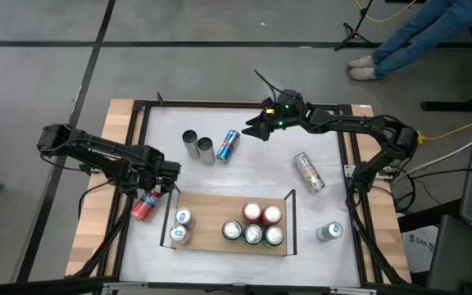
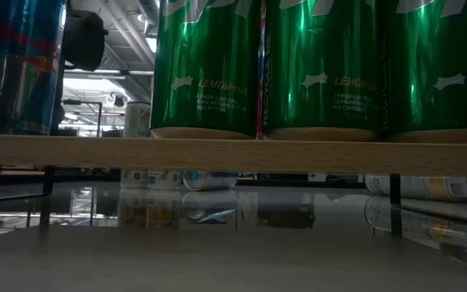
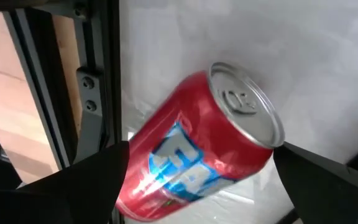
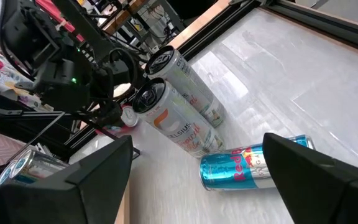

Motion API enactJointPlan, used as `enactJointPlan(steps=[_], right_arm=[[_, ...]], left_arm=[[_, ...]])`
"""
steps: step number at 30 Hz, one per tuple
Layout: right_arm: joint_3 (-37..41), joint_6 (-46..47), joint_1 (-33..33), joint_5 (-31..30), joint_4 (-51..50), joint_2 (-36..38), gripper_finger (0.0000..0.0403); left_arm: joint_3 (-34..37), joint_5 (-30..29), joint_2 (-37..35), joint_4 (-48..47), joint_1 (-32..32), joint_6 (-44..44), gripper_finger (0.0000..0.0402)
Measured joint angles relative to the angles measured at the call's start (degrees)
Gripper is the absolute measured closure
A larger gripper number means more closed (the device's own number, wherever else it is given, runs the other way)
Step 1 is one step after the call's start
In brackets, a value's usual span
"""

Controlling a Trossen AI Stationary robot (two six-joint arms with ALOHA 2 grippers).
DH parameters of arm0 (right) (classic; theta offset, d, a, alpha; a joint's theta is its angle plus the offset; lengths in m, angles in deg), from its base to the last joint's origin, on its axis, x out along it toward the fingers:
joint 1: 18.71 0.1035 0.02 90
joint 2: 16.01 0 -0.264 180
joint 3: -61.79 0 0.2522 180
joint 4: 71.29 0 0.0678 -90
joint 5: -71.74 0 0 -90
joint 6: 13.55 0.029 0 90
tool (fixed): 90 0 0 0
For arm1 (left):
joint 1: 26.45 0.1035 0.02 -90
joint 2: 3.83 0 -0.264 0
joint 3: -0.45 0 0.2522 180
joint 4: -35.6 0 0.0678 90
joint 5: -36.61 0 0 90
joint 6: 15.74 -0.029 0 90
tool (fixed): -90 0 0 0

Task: Place canned beverage on shelf
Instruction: Put the red soda can on the shelf aligned with the other red soda can

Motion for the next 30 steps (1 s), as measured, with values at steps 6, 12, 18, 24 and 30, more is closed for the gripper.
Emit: enactJointPlan(steps=[6, 12, 18, 24, 30], right_arm=[[0.00, 0.00, -0.01, 0.00, 0.02, 0.02, 0.0056], [0.00, 0.00, 0.00, -0.07, 0.01, 0.00, 0.0056], [0.00, 0.00, -0.02, -0.07, 0.00, -0.01, 0.0056], [0.00, 0.00, 0.00, -0.11, 0.00, 0.02, 0.0056], [0.00, 0.00, 0.00, -0.15, 0.00, 0.01, 0.0056]], left_arm=[[1.79, 1.49, 0.00, 2.26, -1.14, 0.25, 0.0014], [2.79, 1.68, 0.00, 4.12, -2.46, 0.68, 0.0014], [2.85, 0.76, 0.00, 4.11, -3.60, 1.62, 0.0014], [2.85, -0.98, 0.00, 4.11, -3.63, 3.47, 0.0014], [2.85, -3.17, 0.00, 4.11, -3.63, 5.77, 0.0014]])
